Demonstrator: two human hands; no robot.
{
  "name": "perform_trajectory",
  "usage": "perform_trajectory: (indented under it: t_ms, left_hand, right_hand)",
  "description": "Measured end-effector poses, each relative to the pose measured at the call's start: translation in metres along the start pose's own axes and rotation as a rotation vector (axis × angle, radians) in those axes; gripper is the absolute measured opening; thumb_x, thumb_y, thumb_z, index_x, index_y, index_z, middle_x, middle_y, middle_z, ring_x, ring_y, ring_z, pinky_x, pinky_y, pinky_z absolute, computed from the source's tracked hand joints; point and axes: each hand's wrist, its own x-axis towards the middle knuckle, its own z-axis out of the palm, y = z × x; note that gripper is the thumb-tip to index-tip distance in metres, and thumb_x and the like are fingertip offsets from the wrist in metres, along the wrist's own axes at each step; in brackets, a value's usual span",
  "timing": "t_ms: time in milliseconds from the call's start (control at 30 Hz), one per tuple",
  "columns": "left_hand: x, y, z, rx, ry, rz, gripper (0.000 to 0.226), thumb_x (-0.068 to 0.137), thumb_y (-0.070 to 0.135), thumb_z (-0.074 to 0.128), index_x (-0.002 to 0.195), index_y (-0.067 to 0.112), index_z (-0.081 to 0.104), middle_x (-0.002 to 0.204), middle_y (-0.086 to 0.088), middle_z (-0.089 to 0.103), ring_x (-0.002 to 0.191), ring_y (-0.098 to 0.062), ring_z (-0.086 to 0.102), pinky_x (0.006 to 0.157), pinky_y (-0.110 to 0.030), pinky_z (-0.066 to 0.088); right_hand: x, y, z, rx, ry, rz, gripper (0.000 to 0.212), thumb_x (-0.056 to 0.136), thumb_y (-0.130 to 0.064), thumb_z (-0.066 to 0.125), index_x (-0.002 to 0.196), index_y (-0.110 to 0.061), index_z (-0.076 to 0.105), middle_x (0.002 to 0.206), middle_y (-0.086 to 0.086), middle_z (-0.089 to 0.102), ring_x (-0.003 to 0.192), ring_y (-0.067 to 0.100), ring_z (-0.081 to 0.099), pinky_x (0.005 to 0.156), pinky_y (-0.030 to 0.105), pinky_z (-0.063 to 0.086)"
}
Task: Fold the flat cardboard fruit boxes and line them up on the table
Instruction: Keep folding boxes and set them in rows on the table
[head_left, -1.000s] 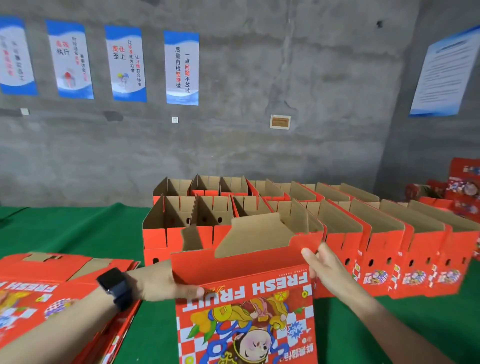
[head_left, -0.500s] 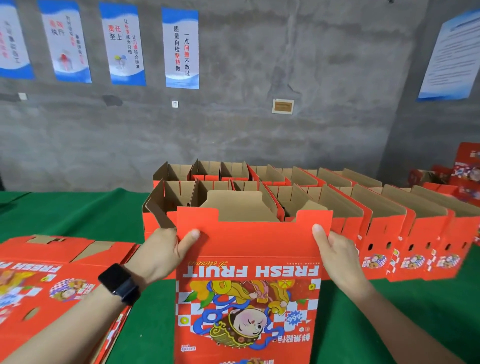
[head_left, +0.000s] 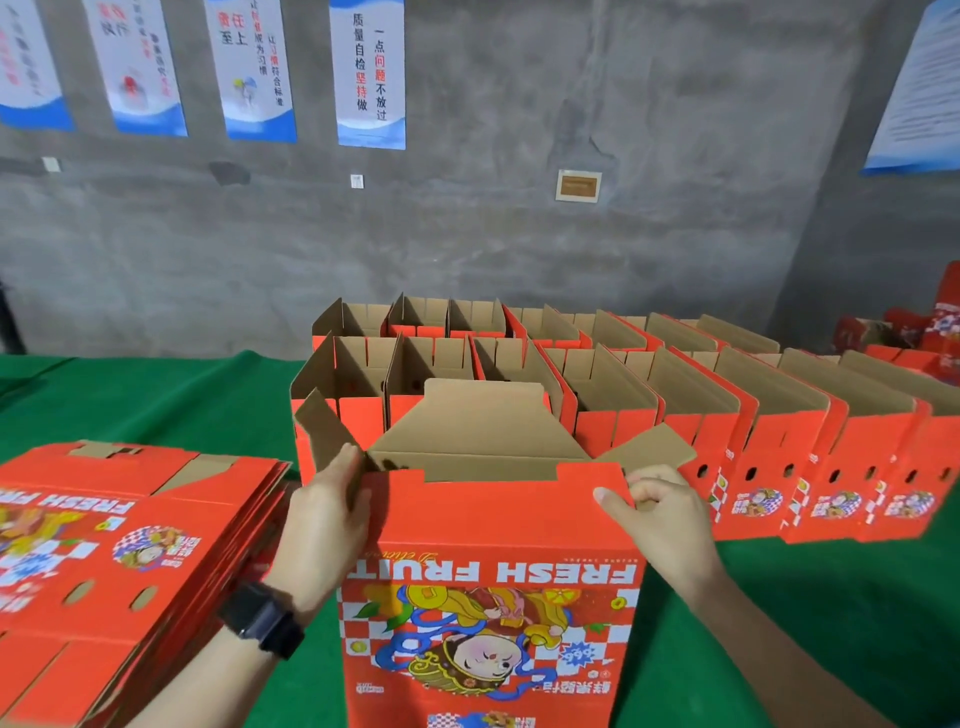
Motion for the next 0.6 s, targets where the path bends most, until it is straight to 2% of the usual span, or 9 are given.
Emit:
perform_trajectory:
  t_ms: [33,100,200,300,367,433,500,533,600]
  left_hand:
    - [-0.001,0.0,0.0,0.016,-0.023,-0.008,0.044,0.082,-0.012,0.057,0.125,0.0,0.056,0.118,-0.018,0.065,0.107,-0.034,0.063,0.083,-0.027,0.044]
    - [-0.002,-0.001,-0.001,0.044,-0.091,-0.031,0.057,0.081,-0.011,0.059,0.135,0.001,0.049,0.138,-0.015,0.051,0.127,-0.032,0.049,0.104,-0.032,0.036]
    - [-0.002,-0.001,-0.004,0.057,-0.103,0.054,0.071,0.077,-0.012,0.063,0.142,0.008,0.041,0.154,-0.004,0.027,0.141,-0.022,0.03,0.115,-0.033,0.025]
    - [0.0,-0.002,-0.004,0.033,-0.073,0.211,0.099,0.068,-0.02,0.066,0.149,0.023,0.027,0.16,0.008,-0.005,0.14,-0.013,0.023,0.107,-0.03,0.034]
    - [0.001,-0.005,-0.002,0.006,-0.03,0.2,0.117,0.062,-0.022,0.069,0.15,0.033,0.014,0.158,0.004,-0.018,0.125,-0.022,0.044,0.088,-0.028,0.044]
    - [0.001,-0.01,0.002,-0.03,0.024,0.182,0.125,0.063,-0.02,0.072,0.148,0.038,0.002,0.157,-0.005,-0.001,0.099,-0.019,0.053,0.081,-0.029,0.046]
    - [0.002,-0.012,0.004,-0.106,-0.007,0.13,0.113,0.07,-0.014,0.071,0.148,0.038,0.007,0.138,-0.006,0.038,0.093,-0.014,0.055,0.084,-0.032,0.05]
    - [0.003,-0.015,0.004,-0.118,-0.04,0.135,0.098,0.073,-0.011,0.071,0.145,0.035,0.023,0.123,-0.001,0.052,0.093,-0.015,0.057,0.085,-0.035,0.052]
    - [0.006,-0.018,0.004,-0.003,-0.099,0.252,0.05,0.079,0.006,0.073,0.123,0.026,0.059,0.103,0.006,0.063,0.094,-0.015,0.06,0.086,-0.037,0.051]
  right_hand:
    - [-0.001,-0.002,0.0,-0.014,-0.03,0.006,0.015,0.078,-0.025,0.079,0.074,-0.017,0.067,0.103,-0.007,0.056,0.092,0.004,0.052,0.079,0.002,0.031]
    - [0.0,0.002,0.0,-0.08,-0.086,0.01,0.048,0.077,-0.024,0.08,0.119,-0.01,0.063,0.124,-0.003,0.05,0.111,0.007,0.046,0.097,0.013,0.03]
    - [-0.004,-0.004,-0.001,-0.104,-0.1,-0.037,0.07,0.076,-0.02,0.081,0.137,-0.013,0.049,0.136,-0.004,0.04,0.124,0.009,0.041,0.101,0.017,0.026]
    - [-0.003,-0.008,-0.002,-0.102,-0.104,-0.089,0.077,0.076,-0.016,0.08,0.143,-0.024,0.041,0.152,-0.014,0.019,0.131,-0.002,0.026,0.104,0.02,0.023]
    - [-0.004,-0.01,-0.002,-0.085,-0.106,-0.128,0.088,0.077,-0.014,0.079,0.147,-0.032,0.03,0.154,-0.028,-0.007,0.134,-0.009,0.011,0.104,0.018,0.023]
    - [-0.004,-0.013,0.0,-0.046,-0.096,-0.174,0.101,0.076,-0.01,0.08,0.15,-0.039,0.017,0.15,-0.034,-0.022,0.135,-0.012,0.002,0.101,0.007,0.026]
    - [-0.004,-0.017,0.001,0.005,-0.07,-0.216,0.114,0.074,-0.003,0.08,0.148,-0.047,0.006,0.152,-0.032,-0.023,0.131,-0.023,-0.001,0.079,-0.008,0.035]
    - [-0.004,-0.018,0.001,0.02,-0.053,-0.236,0.118,0.073,-0.001,0.08,0.146,-0.05,0.002,0.153,-0.03,-0.022,0.128,-0.028,-0.003,0.076,-0.01,0.034]
    - [-0.004,-0.018,0.002,0.04,-0.016,-0.261,0.121,0.072,-0.001,0.08,0.144,-0.053,-0.003,0.154,-0.029,-0.02,0.131,-0.027,-0.006,0.097,0.0,0.03]
